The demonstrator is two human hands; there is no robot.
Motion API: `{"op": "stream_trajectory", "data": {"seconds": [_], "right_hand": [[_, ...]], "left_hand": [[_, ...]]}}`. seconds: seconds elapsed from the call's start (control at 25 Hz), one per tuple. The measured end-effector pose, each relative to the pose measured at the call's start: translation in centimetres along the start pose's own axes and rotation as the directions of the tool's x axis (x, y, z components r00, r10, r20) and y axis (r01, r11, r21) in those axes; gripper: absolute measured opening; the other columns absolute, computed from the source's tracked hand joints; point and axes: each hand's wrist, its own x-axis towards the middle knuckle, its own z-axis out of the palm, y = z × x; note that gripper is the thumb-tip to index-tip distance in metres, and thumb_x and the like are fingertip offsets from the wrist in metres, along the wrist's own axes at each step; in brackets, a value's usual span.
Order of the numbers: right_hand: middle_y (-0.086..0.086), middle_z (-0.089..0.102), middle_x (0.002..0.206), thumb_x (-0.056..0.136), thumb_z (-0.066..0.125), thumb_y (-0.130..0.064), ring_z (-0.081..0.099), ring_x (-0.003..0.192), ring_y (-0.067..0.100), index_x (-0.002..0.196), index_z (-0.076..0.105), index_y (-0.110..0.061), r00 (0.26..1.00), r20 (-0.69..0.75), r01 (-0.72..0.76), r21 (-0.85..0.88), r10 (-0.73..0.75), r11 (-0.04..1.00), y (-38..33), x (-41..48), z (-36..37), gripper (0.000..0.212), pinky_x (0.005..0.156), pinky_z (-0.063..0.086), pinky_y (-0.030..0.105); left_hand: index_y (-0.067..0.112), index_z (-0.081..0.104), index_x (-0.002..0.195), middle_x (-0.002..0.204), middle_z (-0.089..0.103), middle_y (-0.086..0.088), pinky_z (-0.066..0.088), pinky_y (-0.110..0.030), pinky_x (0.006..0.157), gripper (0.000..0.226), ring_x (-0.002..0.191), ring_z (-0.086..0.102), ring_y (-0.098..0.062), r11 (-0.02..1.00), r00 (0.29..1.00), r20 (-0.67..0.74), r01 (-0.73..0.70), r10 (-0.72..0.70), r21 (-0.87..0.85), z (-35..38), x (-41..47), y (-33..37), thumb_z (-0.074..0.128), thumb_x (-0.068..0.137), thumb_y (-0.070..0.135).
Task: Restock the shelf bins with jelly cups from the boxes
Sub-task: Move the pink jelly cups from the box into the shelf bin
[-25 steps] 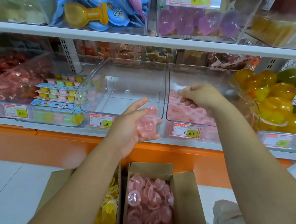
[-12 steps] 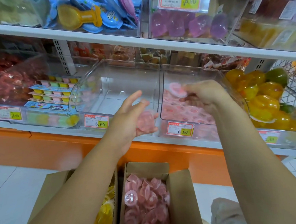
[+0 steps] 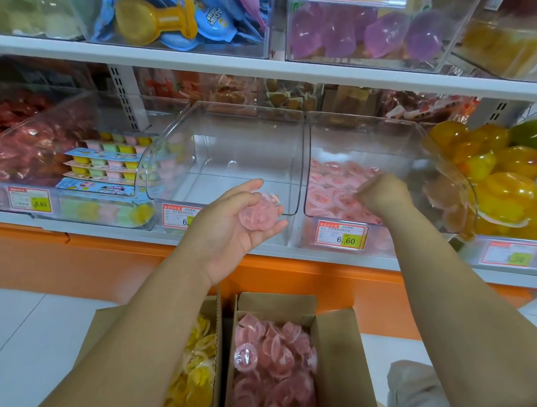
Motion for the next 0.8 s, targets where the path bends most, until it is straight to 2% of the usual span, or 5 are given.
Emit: {"op": "stream_trajectory", "data": {"seconds": [0.28,0.48,0.56,0.68,0.8], "right_hand": [[0.012,0.062,0.126,0.092,0.060,-0.023,0.059,0.113,0.031,0.116,0.067,-0.009,0.981,0.120,0.167,-0.132,-0.151,0.977,0.4,-1.0,-0.4,0.029,0.098,0.047,0.039],[0.018,0.069,0.100,0.094,0.055,-0.024,0.063,0.086,0.029,0.098,0.069,-0.001,0.986,-0.073,0.156,0.115,-0.148,0.981,-1.5,-3.0,-3.0,0.027,0.075,0.047,0.032],[0.014,0.070,0.083,0.092,0.061,-0.031,0.060,0.066,0.020,0.093,0.069,0.000,0.968,0.140,0.139,0.386,-0.207,0.912,-2.7,-5.0,-5.3,0.031,0.059,0.045,0.027],[0.010,0.070,0.077,0.089,0.059,-0.048,0.063,0.059,0.015,0.093,0.068,-0.006,0.770,0.539,0.021,0.511,-0.340,0.859,-4.6,-8.6,-7.2,0.044,0.047,0.045,0.018],[0.012,0.069,0.074,0.086,0.069,-0.032,0.067,0.059,0.016,0.092,0.068,-0.006,0.717,0.582,0.017,0.534,-0.383,0.845,-5.2,-9.5,-6.5,0.027,0.046,0.048,0.018]], "left_hand": [[0.014,0.058,0.125,0.128,0.063,-0.019,0.060,-0.040,0.085,0.040,0.114,0.067,-0.029,0.998,0.999,-0.006,-0.038,0.038,0.056,0.4,0.2,-0.7,0.064,0.086,0.004],[0.028,0.053,0.134,0.134,0.060,-0.007,0.051,-0.042,0.103,0.060,0.117,0.065,-0.020,0.930,0.988,0.077,-0.149,0.131,0.337,0.9,-0.1,-1.3,0.070,0.085,-0.003],[0.041,0.050,0.132,0.137,0.057,0.002,0.047,-0.042,0.107,0.070,0.119,0.063,-0.014,0.863,0.977,0.114,-0.212,0.180,0.458,1.4,-0.1,-1.5,0.076,0.081,0.001],[0.049,0.041,0.137,0.139,0.054,0.009,0.050,-0.036,0.103,0.084,0.118,0.061,-0.004,0.761,0.951,0.174,-0.309,0.256,0.571,2.1,0.2,-2.0,0.082,0.077,0.006],[0.047,0.036,0.140,0.140,0.051,0.010,0.054,-0.033,0.097,0.092,0.119,0.061,-0.004,0.707,0.922,0.231,-0.387,0.311,0.592,2.8,0.3,-2.8,0.083,0.075,0.002]]}}
